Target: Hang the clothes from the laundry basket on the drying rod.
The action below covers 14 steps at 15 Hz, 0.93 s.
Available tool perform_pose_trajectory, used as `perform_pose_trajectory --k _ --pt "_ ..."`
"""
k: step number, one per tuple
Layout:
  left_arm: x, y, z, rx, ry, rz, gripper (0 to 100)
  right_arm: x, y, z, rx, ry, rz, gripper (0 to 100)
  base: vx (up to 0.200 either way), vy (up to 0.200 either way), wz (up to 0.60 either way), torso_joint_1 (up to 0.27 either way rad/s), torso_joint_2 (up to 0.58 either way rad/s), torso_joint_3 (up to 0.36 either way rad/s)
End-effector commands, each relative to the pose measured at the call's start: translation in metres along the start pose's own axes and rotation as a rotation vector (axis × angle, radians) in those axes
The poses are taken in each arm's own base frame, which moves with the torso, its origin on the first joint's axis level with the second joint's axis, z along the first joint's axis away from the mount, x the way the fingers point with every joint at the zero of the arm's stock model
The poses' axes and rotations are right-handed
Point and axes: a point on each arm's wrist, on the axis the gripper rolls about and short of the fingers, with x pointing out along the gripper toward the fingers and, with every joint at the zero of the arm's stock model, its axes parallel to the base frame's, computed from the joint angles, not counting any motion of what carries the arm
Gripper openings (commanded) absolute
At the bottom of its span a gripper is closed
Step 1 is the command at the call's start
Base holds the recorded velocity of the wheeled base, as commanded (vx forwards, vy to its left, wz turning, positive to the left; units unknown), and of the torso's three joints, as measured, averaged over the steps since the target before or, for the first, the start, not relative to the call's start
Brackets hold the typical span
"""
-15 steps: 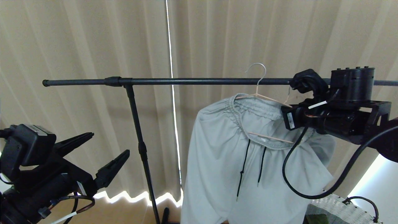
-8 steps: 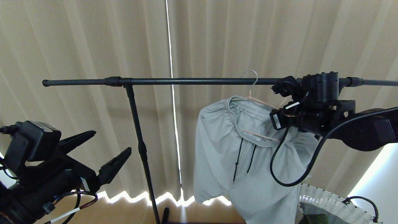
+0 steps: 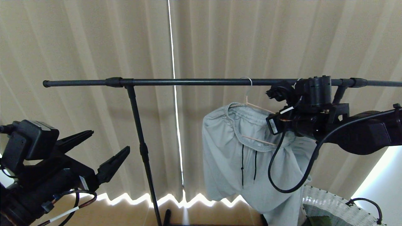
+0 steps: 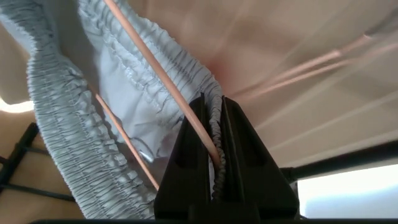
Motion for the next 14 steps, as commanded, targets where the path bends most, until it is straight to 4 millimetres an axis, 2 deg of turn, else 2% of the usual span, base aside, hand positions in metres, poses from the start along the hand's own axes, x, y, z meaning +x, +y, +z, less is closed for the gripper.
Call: perform_pose_trajectory --k 1,4,5,8,10,14 --pt "0.000 0.005 -0.001 -0.001 0.008 0.027 100 -0.004 0.007 0.001 -0.011 -0.005 0.019 0 0.000 0.000 0.00 0.000 0.00 0.000" --pt "0.000 0.007 -0.001 -0.001 0.007 0.038 100 -0.006 0.007 0.001 -0.011 -0.008 0.022 0 0.000 0.000 0.00 0.000 0.00 0.000" --pt "0.001 0.007 0.000 -0.002 0.003 0.040 100 -0.006 0.007 0.000 -0.009 -0.008 0.023 100 0.000 0.000 0.00 0.000 0.00 0.000" --pt "0.001 0.008 0.000 -0.002 0.002 0.042 100 -0.007 0.007 0.003 0.003 -0.027 0.025 100 0.000 0.000 0.00 0.000 0.00 0.000" --pt "0.001 0.008 0.000 -0.004 0.005 0.043 100 -0.016 0.003 0.008 0.063 -0.067 0.028 100 0.000 0.000 0.00 0.000 0.00 0.000" --pt "0.001 0.008 0.000 -0.003 0.005 0.043 100 -0.040 -0.004 0.002 0.135 -0.095 0.114 100 0.000 0.000 0.00 0.000 0.00 0.000"
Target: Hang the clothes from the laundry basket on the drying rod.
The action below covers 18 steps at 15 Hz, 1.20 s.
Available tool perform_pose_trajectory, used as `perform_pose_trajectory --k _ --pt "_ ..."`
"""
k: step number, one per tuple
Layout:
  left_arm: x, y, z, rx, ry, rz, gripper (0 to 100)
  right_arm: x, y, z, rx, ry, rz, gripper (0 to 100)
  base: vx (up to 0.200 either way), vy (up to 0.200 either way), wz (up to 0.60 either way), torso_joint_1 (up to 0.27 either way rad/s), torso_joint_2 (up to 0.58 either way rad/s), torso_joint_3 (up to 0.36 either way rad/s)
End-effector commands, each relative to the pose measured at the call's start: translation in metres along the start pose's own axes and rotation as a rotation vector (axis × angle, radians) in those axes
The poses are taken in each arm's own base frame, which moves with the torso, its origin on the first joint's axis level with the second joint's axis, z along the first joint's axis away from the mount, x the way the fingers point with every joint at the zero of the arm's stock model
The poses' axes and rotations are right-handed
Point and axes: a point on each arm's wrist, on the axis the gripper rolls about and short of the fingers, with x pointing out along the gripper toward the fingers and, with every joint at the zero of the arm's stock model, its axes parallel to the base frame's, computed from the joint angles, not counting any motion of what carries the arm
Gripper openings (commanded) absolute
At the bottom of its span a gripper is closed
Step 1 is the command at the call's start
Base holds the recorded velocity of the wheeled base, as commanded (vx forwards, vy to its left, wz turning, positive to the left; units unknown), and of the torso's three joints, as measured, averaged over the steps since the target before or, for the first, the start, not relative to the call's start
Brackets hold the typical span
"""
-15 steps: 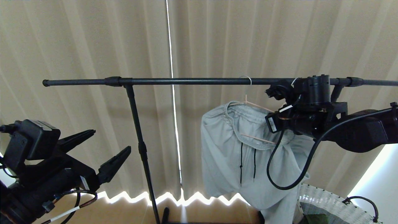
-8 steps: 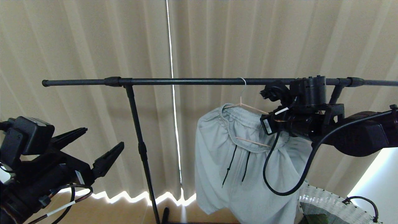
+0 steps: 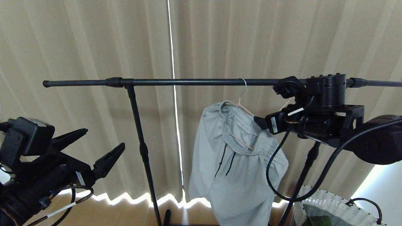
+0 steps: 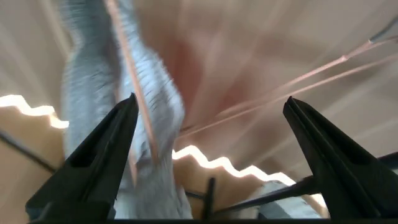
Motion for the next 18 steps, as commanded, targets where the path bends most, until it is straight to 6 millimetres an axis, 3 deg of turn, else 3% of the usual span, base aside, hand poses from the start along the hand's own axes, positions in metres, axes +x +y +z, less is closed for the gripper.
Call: perform_pose_trajectory --k 1,6,12,16,18 --pt "0.000 0.000 0.000 0.000 0.002 -0.001 100 -0.020 -0.004 0.001 0.013 -0.057 0.076 100 0.000 0.000 0.00 0.000 0.00 0.000" --pt "0.000 0.000 -0.001 -0.001 0.004 0.001 100 -0.020 -0.004 0.003 0.046 -0.222 0.100 100 0.000 0.000 0.00 0.000 0.00 0.000" --pt "-0.001 0.005 -0.003 0.004 0.014 0.028 100 -0.042 -0.009 -0.004 0.076 -0.302 0.096 100 0.000 0.000 0.00 0.000 0.00 0.000" --pt "-0.010 0.011 -0.007 0.004 0.021 0.074 100 -0.082 -0.037 -0.036 0.070 -0.261 0.016 100 0.000 0.000 0.00 0.000 0.00 0.000" --pt "-0.020 0.011 -0.013 -0.002 0.039 0.084 100 -0.093 -0.052 -0.054 0.079 -0.219 -0.045 100 0.000 0.000 0.00 0.000 0.00 0.000"
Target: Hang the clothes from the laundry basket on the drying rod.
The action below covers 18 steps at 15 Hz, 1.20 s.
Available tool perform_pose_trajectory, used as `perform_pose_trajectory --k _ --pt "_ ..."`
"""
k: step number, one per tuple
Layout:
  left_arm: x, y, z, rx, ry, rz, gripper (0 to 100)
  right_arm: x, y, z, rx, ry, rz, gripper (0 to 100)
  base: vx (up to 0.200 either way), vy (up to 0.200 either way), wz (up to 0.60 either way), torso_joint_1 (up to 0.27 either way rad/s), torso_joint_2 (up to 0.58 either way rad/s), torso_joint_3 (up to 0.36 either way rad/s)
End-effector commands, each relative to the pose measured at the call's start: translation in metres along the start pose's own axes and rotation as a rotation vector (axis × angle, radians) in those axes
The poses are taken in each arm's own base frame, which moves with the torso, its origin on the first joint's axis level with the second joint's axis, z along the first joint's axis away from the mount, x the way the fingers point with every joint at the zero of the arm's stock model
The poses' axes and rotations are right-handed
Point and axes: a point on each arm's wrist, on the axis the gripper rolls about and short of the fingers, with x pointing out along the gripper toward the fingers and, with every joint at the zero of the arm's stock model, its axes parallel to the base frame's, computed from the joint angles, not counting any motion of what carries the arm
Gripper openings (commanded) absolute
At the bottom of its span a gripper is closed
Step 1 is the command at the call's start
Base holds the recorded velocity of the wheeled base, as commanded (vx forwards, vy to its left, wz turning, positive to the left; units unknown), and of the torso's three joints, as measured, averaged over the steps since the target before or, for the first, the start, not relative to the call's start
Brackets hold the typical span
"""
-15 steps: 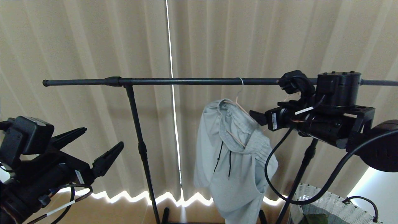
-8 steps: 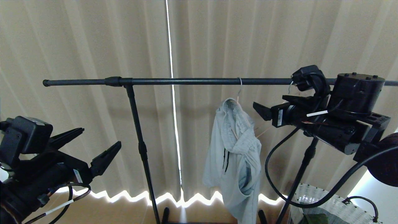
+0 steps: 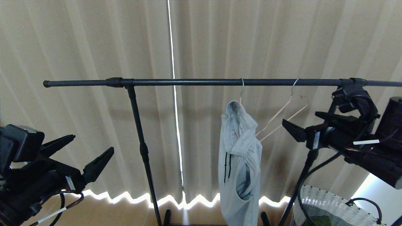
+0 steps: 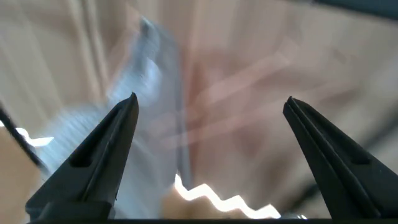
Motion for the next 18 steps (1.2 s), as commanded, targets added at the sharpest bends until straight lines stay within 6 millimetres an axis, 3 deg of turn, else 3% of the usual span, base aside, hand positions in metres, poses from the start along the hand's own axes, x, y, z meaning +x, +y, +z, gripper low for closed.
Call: perform_pose_trajectory --k 1,4,7,10,18 --pt "-0.010 0.002 -0.004 -0.002 0.009 0.022 100 -0.024 -0.021 -0.012 0.004 0.018 -0.080 100 0.000 0.000 0.00 0.000 0.00 0.000" --pt "-0.019 0.007 -0.016 -0.008 0.115 0.051 100 -0.046 -0.037 -0.043 -0.053 0.116 -0.155 100 0.000 0.000 0.00 0.000 0.00 0.000" --pt "-0.025 0.006 -0.015 -0.022 0.234 0.023 100 -0.055 -0.046 -0.064 -0.097 0.200 -0.196 100 0.000 0.000 0.00 0.000 0.00 0.000" --pt "-0.034 0.005 -0.015 -0.095 0.381 0.001 100 -0.063 -0.046 -0.075 -0.093 0.226 -0.200 100 0.000 0.000 0.00 0.000 0.00 0.000" --pt "-0.039 0.005 -0.019 -0.093 0.379 0.008 100 -0.073 -0.044 -0.100 -0.095 0.281 -0.196 100 0.000 0.000 0.00 0.000 0.00 0.000"
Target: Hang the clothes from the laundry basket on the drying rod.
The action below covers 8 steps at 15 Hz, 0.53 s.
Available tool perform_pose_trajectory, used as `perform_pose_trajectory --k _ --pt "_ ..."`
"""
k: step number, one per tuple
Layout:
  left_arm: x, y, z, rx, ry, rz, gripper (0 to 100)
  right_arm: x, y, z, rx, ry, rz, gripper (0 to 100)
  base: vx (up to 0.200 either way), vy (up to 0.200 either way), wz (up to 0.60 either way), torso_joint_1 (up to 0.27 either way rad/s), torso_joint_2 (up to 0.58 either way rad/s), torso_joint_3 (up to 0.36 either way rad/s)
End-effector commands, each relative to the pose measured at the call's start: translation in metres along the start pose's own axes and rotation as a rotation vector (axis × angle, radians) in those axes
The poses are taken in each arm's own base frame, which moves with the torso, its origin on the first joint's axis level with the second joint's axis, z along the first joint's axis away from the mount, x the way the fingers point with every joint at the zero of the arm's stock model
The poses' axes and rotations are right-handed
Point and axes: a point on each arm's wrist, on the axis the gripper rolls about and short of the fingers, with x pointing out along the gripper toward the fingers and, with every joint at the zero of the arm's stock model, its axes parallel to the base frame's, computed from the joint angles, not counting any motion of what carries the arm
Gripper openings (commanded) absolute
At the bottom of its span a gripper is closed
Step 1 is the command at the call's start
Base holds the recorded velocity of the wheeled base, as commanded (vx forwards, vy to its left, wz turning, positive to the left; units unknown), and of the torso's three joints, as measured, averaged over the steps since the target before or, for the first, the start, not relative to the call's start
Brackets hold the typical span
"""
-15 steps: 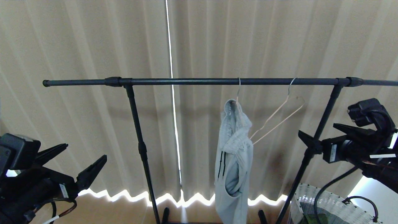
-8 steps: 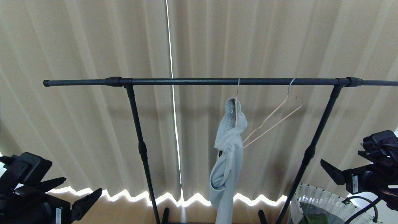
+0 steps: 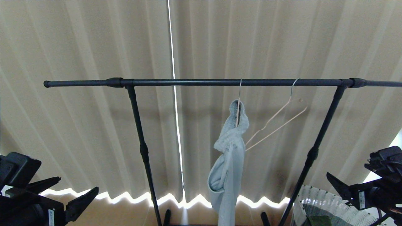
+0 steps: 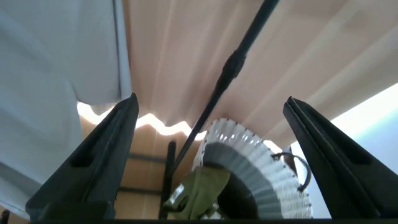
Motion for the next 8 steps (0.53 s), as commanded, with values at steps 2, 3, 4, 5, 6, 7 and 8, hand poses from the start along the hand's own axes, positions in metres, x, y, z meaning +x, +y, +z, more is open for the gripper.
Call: perform_pose_trajectory --k 2,3,4,5,6,7,8 --pt "-0.002 0.000 -0.001 0.002 -0.007 0.001 100 0.004 0.003 -0.015 -0.012 0.082 0.014 100 -0.200 0.000 0.00 0.000 0.00 0.005" --pt "-0.002 0.000 -0.002 0.005 -0.004 0.000 100 0.002 0.004 -0.019 -0.013 0.097 0.018 100 -0.200 0.000 0.00 0.002 0.00 0.007" --pt "-0.002 0.000 -0.002 0.008 -0.004 0.002 100 0.001 0.003 -0.021 -0.013 0.107 0.017 100 -0.200 0.000 0.00 -0.002 0.00 0.002" --pt "-0.002 0.000 -0.002 0.008 -0.004 0.000 100 0.002 0.002 -0.021 -0.011 0.110 0.011 100 -0.200 0.000 0.00 0.012 0.00 -0.002" --pt "-0.002 0.000 -0.002 0.008 -0.005 0.002 100 0.002 0.002 -0.021 -0.011 0.110 0.011 100 -0.200 0.000 0.00 0.027 0.00 0.002" --pt "-0.002 0.000 -0.002 0.008 -0.004 0.002 100 0.002 0.002 -0.022 -0.013 0.117 0.012 100 -0.200 0.000 0.00 -0.007 0.00 0.002" --pt "-0.002 0.000 -0.002 0.009 -0.004 0.002 100 0.001 0.003 -0.024 -0.014 0.126 0.014 100 -0.200 0.000 0.00 -0.017 -0.01 0.017"
